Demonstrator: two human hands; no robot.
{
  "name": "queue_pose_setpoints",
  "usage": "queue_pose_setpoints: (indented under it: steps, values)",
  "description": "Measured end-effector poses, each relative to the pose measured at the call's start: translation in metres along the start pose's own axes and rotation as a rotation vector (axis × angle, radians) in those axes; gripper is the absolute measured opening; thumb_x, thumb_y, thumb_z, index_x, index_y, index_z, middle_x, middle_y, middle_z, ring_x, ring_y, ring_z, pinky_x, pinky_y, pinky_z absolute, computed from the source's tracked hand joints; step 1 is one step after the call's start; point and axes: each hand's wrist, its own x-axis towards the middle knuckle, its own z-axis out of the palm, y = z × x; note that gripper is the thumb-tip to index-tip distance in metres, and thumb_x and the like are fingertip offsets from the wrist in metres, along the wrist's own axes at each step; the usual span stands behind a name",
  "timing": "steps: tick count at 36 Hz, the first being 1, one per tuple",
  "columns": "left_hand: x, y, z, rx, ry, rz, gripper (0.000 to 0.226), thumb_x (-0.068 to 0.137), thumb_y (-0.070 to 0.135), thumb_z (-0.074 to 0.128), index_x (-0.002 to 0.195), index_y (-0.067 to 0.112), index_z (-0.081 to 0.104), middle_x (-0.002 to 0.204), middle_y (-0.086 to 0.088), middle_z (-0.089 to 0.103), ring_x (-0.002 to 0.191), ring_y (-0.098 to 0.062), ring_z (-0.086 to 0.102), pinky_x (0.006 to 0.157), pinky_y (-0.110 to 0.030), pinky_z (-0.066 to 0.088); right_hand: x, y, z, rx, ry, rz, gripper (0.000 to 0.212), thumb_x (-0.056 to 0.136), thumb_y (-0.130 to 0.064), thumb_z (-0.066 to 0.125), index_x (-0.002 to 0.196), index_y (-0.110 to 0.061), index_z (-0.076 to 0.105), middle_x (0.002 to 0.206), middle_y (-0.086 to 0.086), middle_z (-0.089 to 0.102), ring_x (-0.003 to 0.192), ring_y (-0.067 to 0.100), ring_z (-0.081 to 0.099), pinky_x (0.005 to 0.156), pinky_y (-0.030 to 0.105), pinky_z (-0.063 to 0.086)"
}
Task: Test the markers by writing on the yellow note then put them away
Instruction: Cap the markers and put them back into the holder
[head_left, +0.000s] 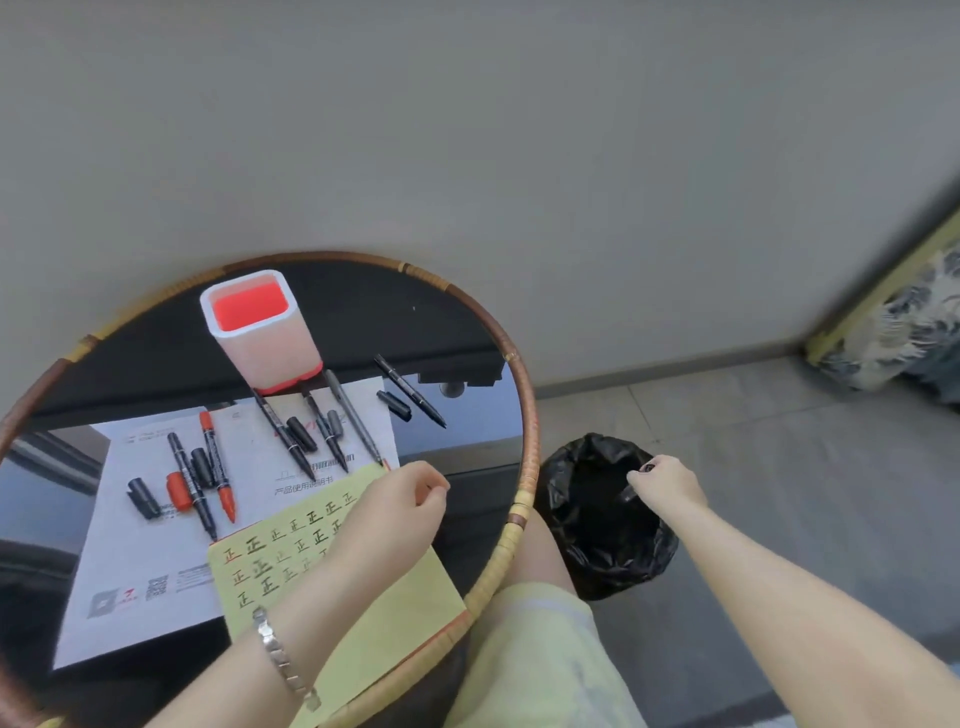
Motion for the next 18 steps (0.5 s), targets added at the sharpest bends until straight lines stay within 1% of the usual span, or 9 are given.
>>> queue_pose_setpoints:
  steps: [2, 4, 7, 11, 15, 17, 18]
  values:
    - [0.000, -0.003, 0.001, -0.004, 0.007, -0.007, 0.016, 0.094, 0.022, 0.042, 0.097, 0.032, 0.054, 0.093, 0.009, 0.064, 0.083, -0.009, 0.062, 0.079, -0.034, 0.054, 0.001, -0.001, 0.000, -0.010, 0.010, -0.001, 0.029, 0.085, -0.023, 0.053, 0.113, -0.013, 0.055, 0.118, 0.011, 0.060, 0.106, 0.030, 0.056, 0.080, 0.032, 0.043]
    - [0.000, -0.005, 0.002, 0.001, 0.012, -0.007, 0.016, 0.095, 0.022, 0.042, 0.096, 0.034, 0.053, 0.096, 0.008, 0.064, 0.085, -0.008, 0.062, 0.078, -0.031, 0.053, 0.000, -0.003, 0.000, -0.002, 0.028, -0.040, 0.036, 0.085, -0.025, 0.053, 0.120, -0.014, 0.053, 0.121, 0.009, 0.059, 0.109, 0.029, 0.055, 0.084, 0.032, 0.044]
    - [0.002, -0.007, 0.002, 0.004, 0.006, -0.006, 0.016, 0.095, 0.021, 0.042, 0.098, 0.033, 0.053, 0.098, 0.007, 0.064, 0.090, -0.010, 0.060, 0.076, -0.027, 0.050, -0.009, -0.011, -0.004, 0.031, 0.050, -0.155, 0.033, 0.086, -0.030, 0.053, 0.116, -0.017, 0.056, 0.114, 0.007, 0.063, 0.104, 0.026, 0.058, 0.083, 0.033, 0.046]
    - [0.000, -0.012, -0.004, -0.001, 0.020, -0.011, 0.017, 0.095, 0.023, 0.041, 0.099, 0.033, 0.053, 0.096, 0.010, 0.063, 0.088, -0.007, 0.060, 0.071, -0.027, 0.051, -0.038, -0.034, -0.015, 0.152, 0.028, -0.358, 0.026, 0.087, -0.030, 0.055, 0.108, -0.017, 0.061, 0.094, 0.000, 0.062, 0.094, 0.020, 0.058, 0.079, 0.030, 0.045]
    - [-0.004, -0.025, -0.019, 0.002, 0.073, -0.036, 0.015, 0.095, 0.025, 0.042, 0.098, 0.036, 0.052, 0.096, 0.011, 0.062, 0.090, -0.008, 0.059, 0.077, -0.033, 0.054, -0.076, -0.071, -0.019, 0.176, -0.043, -0.626, 0.015, 0.086, -0.029, 0.058, 0.097, -0.021, 0.064, 0.088, -0.004, 0.064, 0.085, 0.012, 0.058, 0.069, 0.025, 0.042]
    - [-0.007, -0.037, -0.030, -0.002, 0.123, -0.059, 0.016, 0.095, 0.026, 0.042, 0.100, 0.035, 0.053, 0.098, 0.009, 0.062, 0.088, -0.009, 0.060, 0.077, -0.035, 0.054, -0.096, -0.094, -0.013, 0.170, -0.106, -0.722, 0.011, 0.085, -0.028, 0.059, 0.092, -0.023, 0.065, 0.085, -0.006, 0.065, 0.081, 0.008, 0.058, 0.065, 0.020, 0.042]
    - [-0.009, -0.043, -0.036, -0.011, 0.152, -0.074, 0.017, 0.095, 0.025, 0.042, 0.103, 0.033, 0.055, 0.099, 0.008, 0.062, 0.086, -0.009, 0.060, 0.074, -0.034, 0.054, -0.105, -0.104, -0.008, 0.162, -0.143, -0.754, 0.009, 0.085, -0.028, 0.059, 0.091, -0.024, 0.064, 0.085, -0.006, 0.065, 0.080, 0.007, 0.058, 0.065, 0.019, 0.043]
